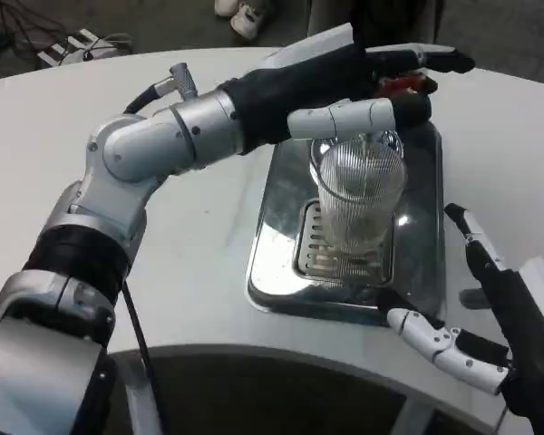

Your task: Grasp the cup under the faucet to collect the drink, then remove the cup.

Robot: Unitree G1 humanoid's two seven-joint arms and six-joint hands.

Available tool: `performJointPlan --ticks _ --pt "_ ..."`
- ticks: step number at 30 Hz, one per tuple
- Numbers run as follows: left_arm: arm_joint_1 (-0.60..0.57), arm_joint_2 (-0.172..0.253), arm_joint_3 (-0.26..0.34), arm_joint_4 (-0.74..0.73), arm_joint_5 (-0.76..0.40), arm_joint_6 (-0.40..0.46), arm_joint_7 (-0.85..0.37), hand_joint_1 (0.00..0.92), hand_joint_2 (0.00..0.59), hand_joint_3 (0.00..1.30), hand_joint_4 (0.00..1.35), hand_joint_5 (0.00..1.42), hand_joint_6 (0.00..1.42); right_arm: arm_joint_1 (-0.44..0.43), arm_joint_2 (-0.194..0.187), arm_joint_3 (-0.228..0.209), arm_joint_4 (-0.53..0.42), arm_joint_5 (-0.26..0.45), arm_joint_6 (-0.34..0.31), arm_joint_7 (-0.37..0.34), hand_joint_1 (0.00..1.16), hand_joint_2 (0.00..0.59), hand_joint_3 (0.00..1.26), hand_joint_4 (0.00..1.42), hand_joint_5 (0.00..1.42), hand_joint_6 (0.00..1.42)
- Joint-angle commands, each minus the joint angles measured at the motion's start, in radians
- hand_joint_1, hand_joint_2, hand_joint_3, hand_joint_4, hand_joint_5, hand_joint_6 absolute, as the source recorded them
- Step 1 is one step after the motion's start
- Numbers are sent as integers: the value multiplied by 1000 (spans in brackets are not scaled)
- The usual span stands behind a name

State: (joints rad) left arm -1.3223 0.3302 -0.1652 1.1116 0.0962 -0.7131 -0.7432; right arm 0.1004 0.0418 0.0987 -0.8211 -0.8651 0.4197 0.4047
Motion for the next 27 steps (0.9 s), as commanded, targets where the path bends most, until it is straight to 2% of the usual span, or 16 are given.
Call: performJointPlan --ticks 1,8,14,19,27 --pt "13 -4 -40 18 57 -1 -20 0 0 167 58 130 178 1 -7 21 14 10 5 -32 487 278 8 0 39 283" --pt "10 -13 -44 11 62 -5 -19 0 0 170 63 130 185 -25 -18 34 63 19 -10 -97 542 259 0 0 63 283" --pt "18 -9 -40 8 65 -13 2 0 0 176 67 130 190 -62 -15 14 207 112 -78 -254 580 234 0 0 100 311" --pt "18 -5 -36 6 64 -20 11 0 0 177 73 130 193 -116 -17 -5 310 155 -107 -364 602 230 0 0 111 319" --pt "18 -7 -32 7 60 -27 15 0 0 178 78 130 195 -220 -37 -45 440 207 -120 -475 622 221 0 0 99 286"
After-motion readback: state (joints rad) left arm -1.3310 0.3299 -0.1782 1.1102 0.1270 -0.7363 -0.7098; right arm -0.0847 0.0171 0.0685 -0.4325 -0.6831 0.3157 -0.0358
